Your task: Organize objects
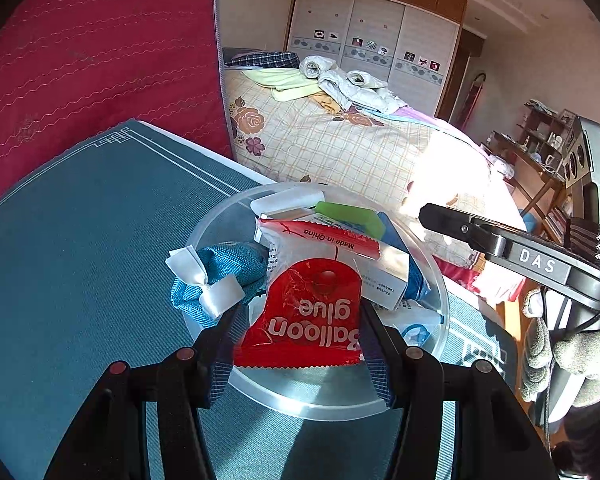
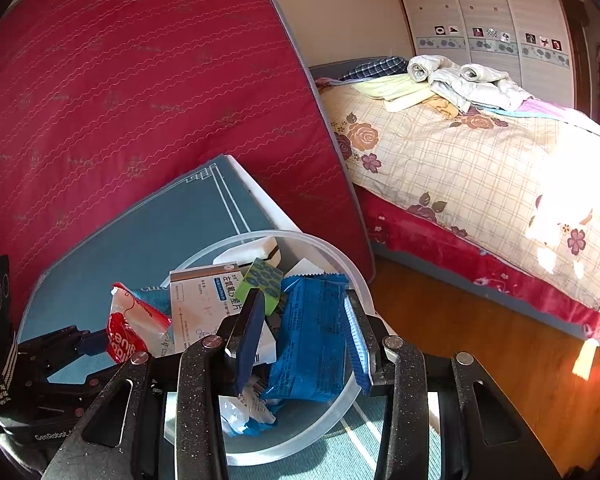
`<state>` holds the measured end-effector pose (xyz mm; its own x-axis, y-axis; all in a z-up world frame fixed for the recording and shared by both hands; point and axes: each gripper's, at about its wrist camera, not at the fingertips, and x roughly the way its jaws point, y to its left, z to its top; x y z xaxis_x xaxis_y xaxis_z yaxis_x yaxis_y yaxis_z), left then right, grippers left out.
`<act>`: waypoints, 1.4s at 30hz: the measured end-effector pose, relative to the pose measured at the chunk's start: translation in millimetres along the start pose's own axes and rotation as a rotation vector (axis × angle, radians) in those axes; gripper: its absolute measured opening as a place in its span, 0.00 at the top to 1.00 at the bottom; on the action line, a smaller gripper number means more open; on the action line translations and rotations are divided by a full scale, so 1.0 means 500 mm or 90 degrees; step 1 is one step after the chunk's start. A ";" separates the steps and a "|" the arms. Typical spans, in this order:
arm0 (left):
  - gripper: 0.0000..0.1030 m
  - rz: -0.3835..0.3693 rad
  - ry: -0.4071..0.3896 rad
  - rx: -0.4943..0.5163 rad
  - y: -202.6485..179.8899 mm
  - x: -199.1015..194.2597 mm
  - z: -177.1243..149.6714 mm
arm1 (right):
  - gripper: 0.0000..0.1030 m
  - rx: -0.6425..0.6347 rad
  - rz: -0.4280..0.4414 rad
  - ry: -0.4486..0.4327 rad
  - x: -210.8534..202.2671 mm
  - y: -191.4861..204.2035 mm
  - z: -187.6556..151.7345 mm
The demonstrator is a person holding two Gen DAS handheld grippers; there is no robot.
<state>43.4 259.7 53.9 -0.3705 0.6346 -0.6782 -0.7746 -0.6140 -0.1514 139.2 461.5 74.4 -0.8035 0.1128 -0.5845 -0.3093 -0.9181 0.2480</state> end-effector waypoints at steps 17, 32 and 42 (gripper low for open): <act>0.42 -0.009 -0.010 0.015 -0.008 0.001 -0.048 | 0.60 -0.025 -0.010 0.005 0.003 0.025 -0.005; 0.22 -0.006 -0.042 -0.013 0.009 -0.056 -0.045 | 0.60 -0.039 -0.010 -0.004 -0.014 0.043 -0.006; 0.22 0.081 -0.024 -0.013 0.030 -0.009 -0.050 | 0.60 -0.055 -0.002 -0.005 -0.013 0.065 -0.015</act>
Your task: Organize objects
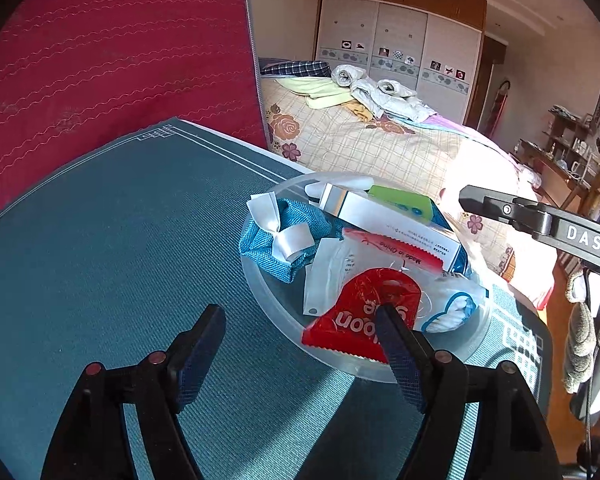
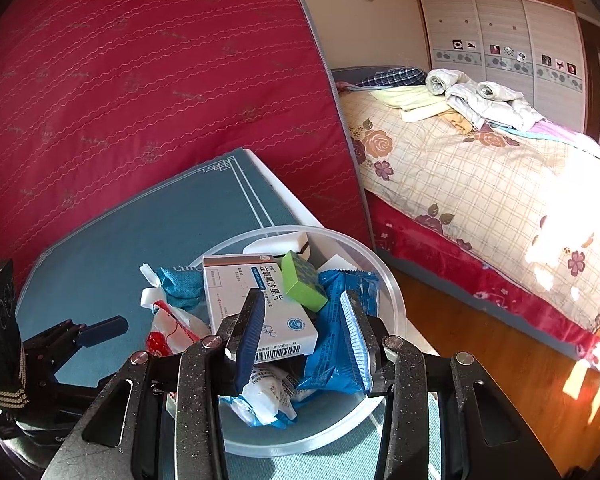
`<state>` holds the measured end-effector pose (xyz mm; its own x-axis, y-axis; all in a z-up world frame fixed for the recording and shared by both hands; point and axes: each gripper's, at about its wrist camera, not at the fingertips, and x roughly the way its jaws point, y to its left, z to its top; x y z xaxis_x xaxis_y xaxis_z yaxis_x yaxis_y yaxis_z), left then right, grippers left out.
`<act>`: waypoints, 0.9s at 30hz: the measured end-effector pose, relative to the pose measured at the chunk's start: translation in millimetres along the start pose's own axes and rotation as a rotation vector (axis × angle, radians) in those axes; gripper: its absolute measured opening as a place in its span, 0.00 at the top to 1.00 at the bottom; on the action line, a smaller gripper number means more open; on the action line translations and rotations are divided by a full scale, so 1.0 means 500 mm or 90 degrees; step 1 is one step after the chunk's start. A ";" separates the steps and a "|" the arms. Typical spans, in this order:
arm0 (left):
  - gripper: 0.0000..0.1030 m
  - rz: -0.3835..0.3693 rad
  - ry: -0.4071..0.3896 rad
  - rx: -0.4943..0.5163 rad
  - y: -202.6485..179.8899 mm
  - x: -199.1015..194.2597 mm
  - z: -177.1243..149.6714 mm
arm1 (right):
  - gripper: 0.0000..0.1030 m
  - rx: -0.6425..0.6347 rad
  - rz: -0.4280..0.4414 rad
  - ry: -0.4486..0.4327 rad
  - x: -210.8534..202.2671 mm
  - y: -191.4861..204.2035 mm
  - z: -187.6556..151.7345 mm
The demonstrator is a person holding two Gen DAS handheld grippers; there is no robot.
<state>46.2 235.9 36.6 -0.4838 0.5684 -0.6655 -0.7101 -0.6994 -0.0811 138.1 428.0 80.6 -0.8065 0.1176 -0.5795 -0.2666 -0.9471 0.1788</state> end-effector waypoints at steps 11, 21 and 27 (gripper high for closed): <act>0.09 0.008 0.015 -0.017 0.006 0.000 -0.011 | 0.46 0.009 -0.006 0.002 -0.009 -0.009 -0.008; 0.00 0.095 -0.030 0.029 -0.026 -0.051 -0.002 | 0.08 -0.020 -0.026 0.023 -0.033 0.005 -0.037; 0.00 0.121 -0.052 0.064 -0.050 -0.071 0.002 | 0.00 -0.061 -0.040 0.044 -0.045 0.026 -0.075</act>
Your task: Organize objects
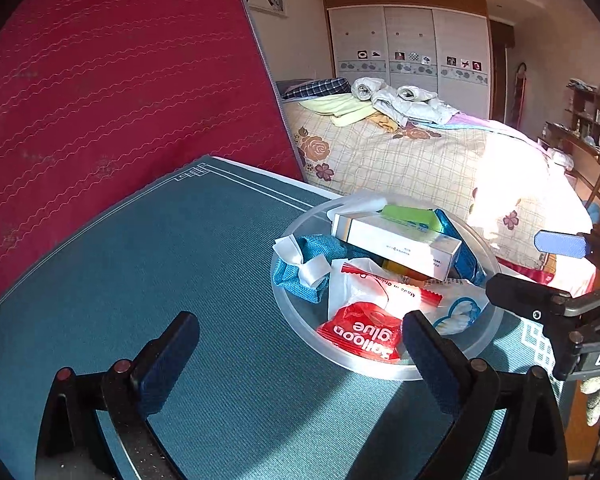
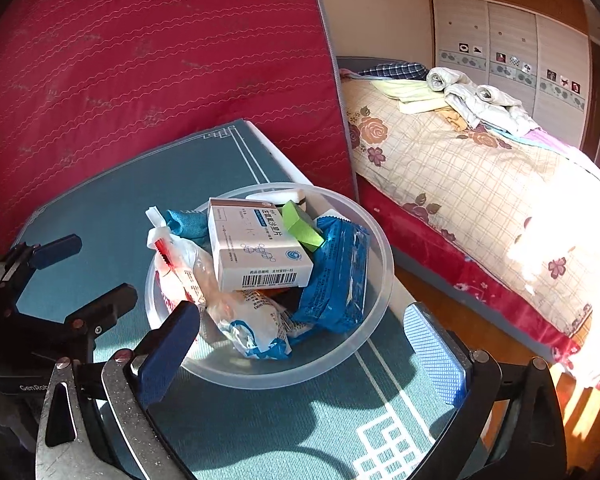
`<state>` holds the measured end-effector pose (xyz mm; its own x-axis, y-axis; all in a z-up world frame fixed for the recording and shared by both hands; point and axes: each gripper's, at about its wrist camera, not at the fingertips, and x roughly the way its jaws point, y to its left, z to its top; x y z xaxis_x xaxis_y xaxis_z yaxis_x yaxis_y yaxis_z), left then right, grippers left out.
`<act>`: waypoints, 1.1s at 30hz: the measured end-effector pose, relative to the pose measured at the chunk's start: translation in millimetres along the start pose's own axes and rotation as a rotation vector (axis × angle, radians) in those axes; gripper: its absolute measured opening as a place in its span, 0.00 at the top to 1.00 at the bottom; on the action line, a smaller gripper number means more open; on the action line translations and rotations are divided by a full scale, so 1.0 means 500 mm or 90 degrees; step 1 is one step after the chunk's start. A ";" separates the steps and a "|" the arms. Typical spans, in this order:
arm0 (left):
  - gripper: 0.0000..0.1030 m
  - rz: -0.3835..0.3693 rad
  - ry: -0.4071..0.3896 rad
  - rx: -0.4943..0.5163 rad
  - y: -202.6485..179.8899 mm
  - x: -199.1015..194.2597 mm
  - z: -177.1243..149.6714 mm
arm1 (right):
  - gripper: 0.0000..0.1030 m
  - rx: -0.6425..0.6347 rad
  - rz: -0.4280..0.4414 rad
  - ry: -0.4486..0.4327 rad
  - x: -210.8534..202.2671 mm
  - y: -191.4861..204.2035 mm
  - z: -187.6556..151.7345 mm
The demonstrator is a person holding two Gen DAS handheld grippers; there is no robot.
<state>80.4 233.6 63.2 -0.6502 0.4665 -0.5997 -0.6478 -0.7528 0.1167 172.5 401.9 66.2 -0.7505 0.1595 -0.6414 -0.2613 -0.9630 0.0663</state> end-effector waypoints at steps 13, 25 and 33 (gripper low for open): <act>0.00 0.043 -0.028 0.014 -0.019 -0.034 0.013 | 0.00 -0.011 -0.045 0.026 -0.021 0.033 -0.048; 0.00 0.051 -0.049 0.015 -0.027 -0.055 0.019 | 0.00 -0.028 -0.090 0.026 -0.036 0.055 -0.037; 0.00 0.068 -0.055 0.026 -0.036 -0.056 0.018 | 0.00 -0.033 -0.099 0.031 -0.033 0.058 -0.039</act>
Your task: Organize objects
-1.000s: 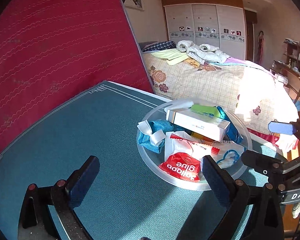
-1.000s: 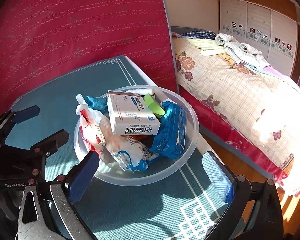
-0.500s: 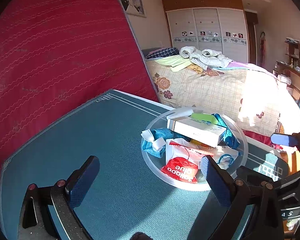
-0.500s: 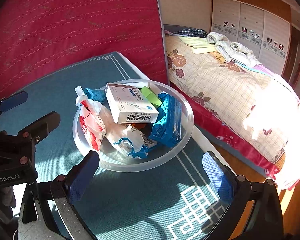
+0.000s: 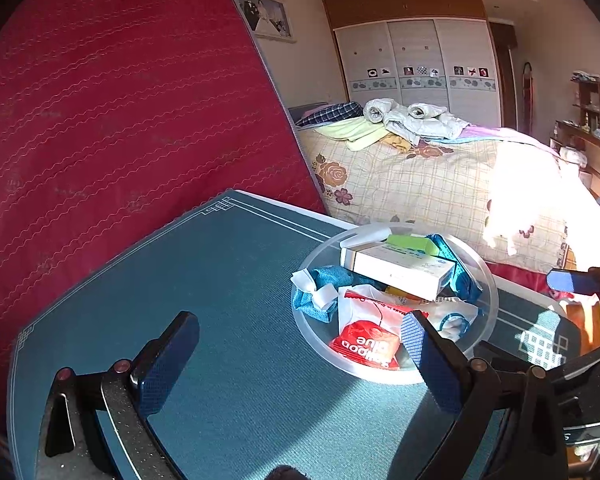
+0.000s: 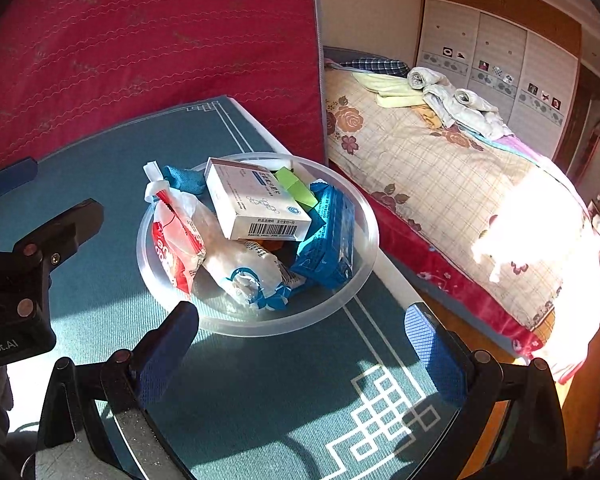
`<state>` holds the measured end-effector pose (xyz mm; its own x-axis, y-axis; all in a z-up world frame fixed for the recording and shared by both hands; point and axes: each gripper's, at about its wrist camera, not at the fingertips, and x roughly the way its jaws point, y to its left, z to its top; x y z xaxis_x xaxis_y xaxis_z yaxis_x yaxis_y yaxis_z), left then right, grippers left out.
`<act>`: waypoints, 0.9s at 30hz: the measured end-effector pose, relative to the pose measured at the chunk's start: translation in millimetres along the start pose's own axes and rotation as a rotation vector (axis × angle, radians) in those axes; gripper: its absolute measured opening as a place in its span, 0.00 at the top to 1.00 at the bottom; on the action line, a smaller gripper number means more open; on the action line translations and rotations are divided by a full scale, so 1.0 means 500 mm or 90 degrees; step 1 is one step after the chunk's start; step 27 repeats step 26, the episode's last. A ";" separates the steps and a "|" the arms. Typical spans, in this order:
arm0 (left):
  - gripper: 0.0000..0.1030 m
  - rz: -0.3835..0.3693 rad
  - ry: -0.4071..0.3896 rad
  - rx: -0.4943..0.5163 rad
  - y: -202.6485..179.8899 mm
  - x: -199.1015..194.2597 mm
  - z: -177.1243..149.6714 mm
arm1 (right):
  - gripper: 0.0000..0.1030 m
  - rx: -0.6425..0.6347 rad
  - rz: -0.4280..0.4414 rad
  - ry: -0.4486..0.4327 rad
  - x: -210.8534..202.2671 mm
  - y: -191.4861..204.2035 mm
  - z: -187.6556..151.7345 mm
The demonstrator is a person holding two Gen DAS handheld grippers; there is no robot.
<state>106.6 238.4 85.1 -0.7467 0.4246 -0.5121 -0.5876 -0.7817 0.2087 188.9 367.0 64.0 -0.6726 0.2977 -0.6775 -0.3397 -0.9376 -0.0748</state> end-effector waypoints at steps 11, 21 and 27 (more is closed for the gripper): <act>0.00 -0.002 0.004 -0.002 0.002 0.002 -0.003 | 0.00 -0.001 -0.002 0.007 0.007 0.008 -0.001; 0.00 -0.019 0.010 -0.006 0.006 0.009 -0.008 | 0.00 0.006 -0.002 0.014 0.013 0.004 -0.003; 0.00 -0.016 0.021 -0.015 0.013 0.018 -0.011 | 0.00 0.013 0.004 0.022 0.018 0.006 -0.012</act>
